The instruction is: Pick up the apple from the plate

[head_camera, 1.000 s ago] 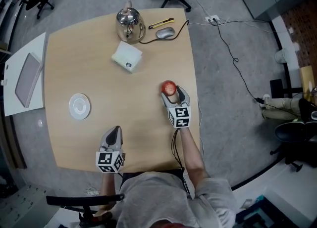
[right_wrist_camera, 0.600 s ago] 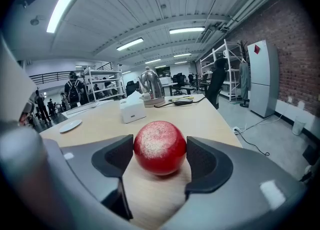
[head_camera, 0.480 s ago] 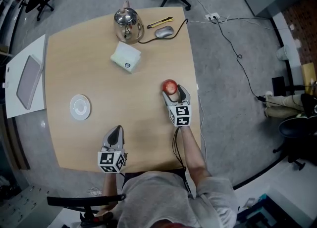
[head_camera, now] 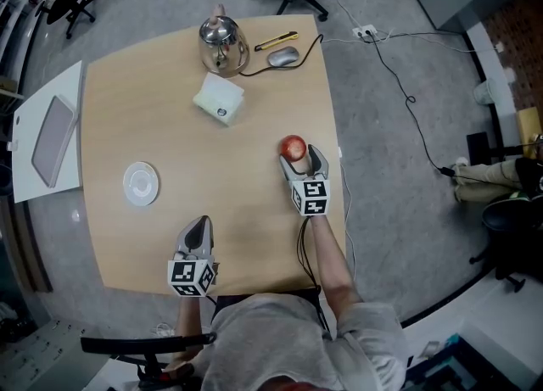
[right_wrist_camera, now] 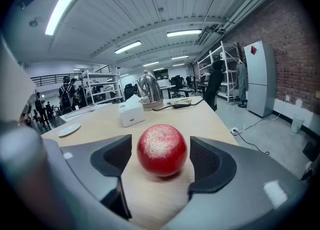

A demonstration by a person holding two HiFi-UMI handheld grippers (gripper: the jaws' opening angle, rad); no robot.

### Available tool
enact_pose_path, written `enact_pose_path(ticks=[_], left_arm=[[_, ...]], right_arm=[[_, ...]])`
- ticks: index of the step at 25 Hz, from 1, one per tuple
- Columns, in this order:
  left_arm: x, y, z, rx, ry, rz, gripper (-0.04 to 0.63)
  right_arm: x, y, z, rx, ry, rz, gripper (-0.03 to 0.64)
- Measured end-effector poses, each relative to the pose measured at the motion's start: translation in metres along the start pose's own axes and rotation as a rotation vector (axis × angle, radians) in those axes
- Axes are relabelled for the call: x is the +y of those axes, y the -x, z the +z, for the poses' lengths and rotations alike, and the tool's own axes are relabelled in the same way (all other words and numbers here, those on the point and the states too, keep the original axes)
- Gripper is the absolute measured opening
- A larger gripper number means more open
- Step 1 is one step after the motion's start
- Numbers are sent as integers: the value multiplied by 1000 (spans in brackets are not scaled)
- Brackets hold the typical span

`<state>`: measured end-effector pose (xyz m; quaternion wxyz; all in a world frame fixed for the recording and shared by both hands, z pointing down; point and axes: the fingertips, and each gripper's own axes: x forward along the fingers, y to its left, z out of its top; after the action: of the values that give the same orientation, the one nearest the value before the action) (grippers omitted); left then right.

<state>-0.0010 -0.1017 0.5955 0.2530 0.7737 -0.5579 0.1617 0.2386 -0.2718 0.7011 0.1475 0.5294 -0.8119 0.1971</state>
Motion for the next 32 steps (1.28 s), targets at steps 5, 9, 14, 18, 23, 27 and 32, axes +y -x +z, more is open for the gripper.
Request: enact_pose_path(ticks=[5,9,14,18,23,27,32], left_arm=[[-2,6,3,-11,-3,-6,20],[-4,10,7,-25,-12,-12,20],[0,21,13,-45,-21,-11,20],[3,28,19,-69,-24,-13,20],[10,43,26,-97,-27,-12,20],[16,54,32,-122,-31,-12,20],[23,66,35,-147,-38,-15,20]], right_arm=[[1,7,7,-9,7,-9,359],[5,15,14,-22,11,-10,359],[14,27,26,-46,21,-19,354],[21,36,37,-71,40,-30,338],[35,48,48,-91,53,-37,314],[50,60,57,-107,62,-34,294],[75,74,65,-126,67,-9,254]])
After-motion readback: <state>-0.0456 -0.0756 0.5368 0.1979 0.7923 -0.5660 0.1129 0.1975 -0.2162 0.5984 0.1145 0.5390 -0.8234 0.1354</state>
